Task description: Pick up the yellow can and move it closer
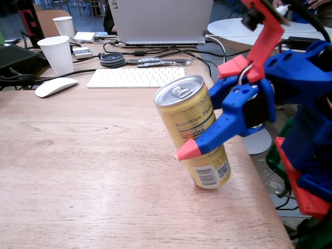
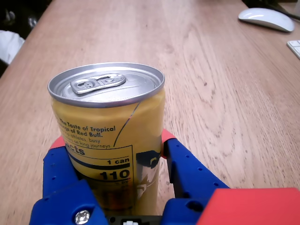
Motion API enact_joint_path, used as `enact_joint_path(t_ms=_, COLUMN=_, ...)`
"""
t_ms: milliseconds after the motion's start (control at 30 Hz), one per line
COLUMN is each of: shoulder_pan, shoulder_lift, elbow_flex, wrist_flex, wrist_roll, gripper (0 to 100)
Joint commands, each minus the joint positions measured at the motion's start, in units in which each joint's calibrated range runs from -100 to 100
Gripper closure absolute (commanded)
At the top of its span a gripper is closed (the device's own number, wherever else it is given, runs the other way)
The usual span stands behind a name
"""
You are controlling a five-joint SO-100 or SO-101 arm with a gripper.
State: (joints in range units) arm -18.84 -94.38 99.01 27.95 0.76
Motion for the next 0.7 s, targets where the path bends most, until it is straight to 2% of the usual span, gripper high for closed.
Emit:
enact_joint_path(t_ms=0, shoulder_pan=0.4, shoulder_lift=-2.8, elbow_flex=0.5, wrist_flex=0.0, wrist_roll=0.0, gripper=73)
enact_joint_path(t_ms=133, shoulder_pan=0.4, shoulder_lift=-2.8, elbow_flex=0.5, wrist_flex=4.6, wrist_roll=0.0, gripper=73)
enact_joint_path(t_ms=667, shoulder_pan=-0.8, shoulder_lift=-2.5, elbow_flex=0.5, wrist_flex=4.7, wrist_roll=-0.1, gripper=73)
